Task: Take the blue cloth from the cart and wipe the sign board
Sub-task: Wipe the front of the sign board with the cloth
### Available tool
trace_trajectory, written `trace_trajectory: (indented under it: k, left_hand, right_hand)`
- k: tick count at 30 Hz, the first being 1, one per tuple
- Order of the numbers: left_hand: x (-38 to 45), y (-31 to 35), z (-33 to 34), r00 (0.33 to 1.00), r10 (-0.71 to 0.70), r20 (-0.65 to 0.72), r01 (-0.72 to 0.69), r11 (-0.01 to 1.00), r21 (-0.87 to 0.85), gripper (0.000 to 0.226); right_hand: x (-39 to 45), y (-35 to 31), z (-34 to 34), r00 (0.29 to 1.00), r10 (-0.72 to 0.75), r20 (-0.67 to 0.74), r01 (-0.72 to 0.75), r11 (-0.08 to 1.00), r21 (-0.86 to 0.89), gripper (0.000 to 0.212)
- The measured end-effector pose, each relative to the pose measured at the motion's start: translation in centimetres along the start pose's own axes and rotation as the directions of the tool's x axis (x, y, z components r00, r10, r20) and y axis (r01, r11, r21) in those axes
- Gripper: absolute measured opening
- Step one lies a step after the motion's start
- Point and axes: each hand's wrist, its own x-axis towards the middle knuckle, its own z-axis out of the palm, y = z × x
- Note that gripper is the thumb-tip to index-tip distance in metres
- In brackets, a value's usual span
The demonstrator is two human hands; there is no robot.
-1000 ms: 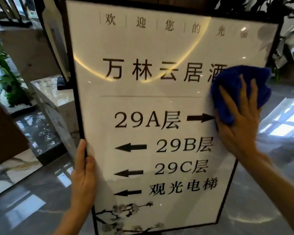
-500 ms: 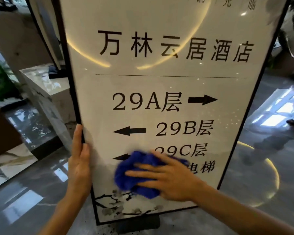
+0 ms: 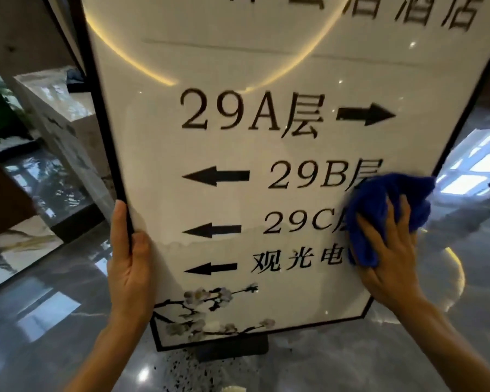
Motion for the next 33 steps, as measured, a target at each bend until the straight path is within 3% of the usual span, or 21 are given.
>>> trace_trajectory:
  k: [5,9,11,14,17,19,21,23,26,29,31,33]
  left_hand:
    - [-0.3,-1.2,0.4,0.998,0.054,-0.009,-0.055,0.995,-0.089,0.052]
    - [-0.1,-1.7,0.3,0.995,0.099,-0.033,-0.102,0.987,-0.121,0.049]
    - [0.1,-1.6,0.3,0.994,0.098,-0.037,-0.102,0.988,-0.115,0.048]
    - [0.0,-1.9,0.2,0.994,0.11,-0.011,-0.111,0.992,-0.064,0.048]
    - [-1.0,-2.5,0.3,0.988,0.147,0.04,-0.149,0.987,0.053,0.05]
    - [-2.4,-3.3,0.1,0.986,0.146,0.082,-0.155,0.981,0.116,0.06]
    - [-3.8,-4.3,-0.4,0.987,0.081,0.142,-0.097,0.989,0.115,0.065]
    - [-5.0,-5.3,-0.8,0.986,0.001,0.165,-0.019,0.994,0.111,0.063]
    - [-6.4,-6.4,-0.9,0.987,-0.062,0.15,0.045,0.992,0.115,0.061]
    - [-7.4,-7.1,-0.9,0.986,-0.066,0.151,0.053,0.995,0.09,0.062]
    - [-7.7,-7.3,-0.9,0.987,-0.04,0.153,0.029,0.997,0.073,0.064]
    - [-7.6,-7.1,-0.8,0.988,0.004,0.158,-0.013,0.998,0.057,0.068]
  right_hand:
    - [-7.7,-6.3,6.0,0.95,0.311,-0.023,-0.305,0.943,0.129,0.047]
    - [-7.8,-15.3,9.6,0.928,0.367,-0.057,-0.355,0.922,0.156,0.078]
    - [-7.6,-20.0,10.7,0.963,0.267,-0.021,-0.261,0.952,0.158,0.083]
    - [-7.7,-23.8,11.2,0.997,0.011,0.071,-0.021,0.99,0.138,0.063]
    - [-8.0,-21.8,10.8,0.963,-0.227,0.145,0.213,0.971,0.106,0.051]
    - [-8.3,-18.0,9.6,0.943,-0.294,0.154,0.296,0.955,0.012,0.049]
    - [-8.7,-13.3,8.0,0.974,-0.191,0.118,0.206,0.97,-0.127,0.048]
    - [-9.3,-8.4,6.3,0.999,0.017,0.038,-0.009,0.982,-0.189,0.051]
    - [-10.0,-4.5,4.9,0.947,0.316,-0.056,-0.32,0.944,-0.081,0.058]
    - [-9.7,-7.1,6.2,0.822,0.566,-0.06,-0.543,0.812,0.216,0.068]
    - [-9.6,-10.1,7.7,0.752,0.656,-0.064,-0.619,0.736,0.275,0.073]
    - [-9.9,-13.4,9.2,0.785,0.619,-0.02,-0.604,0.772,0.199,0.08]
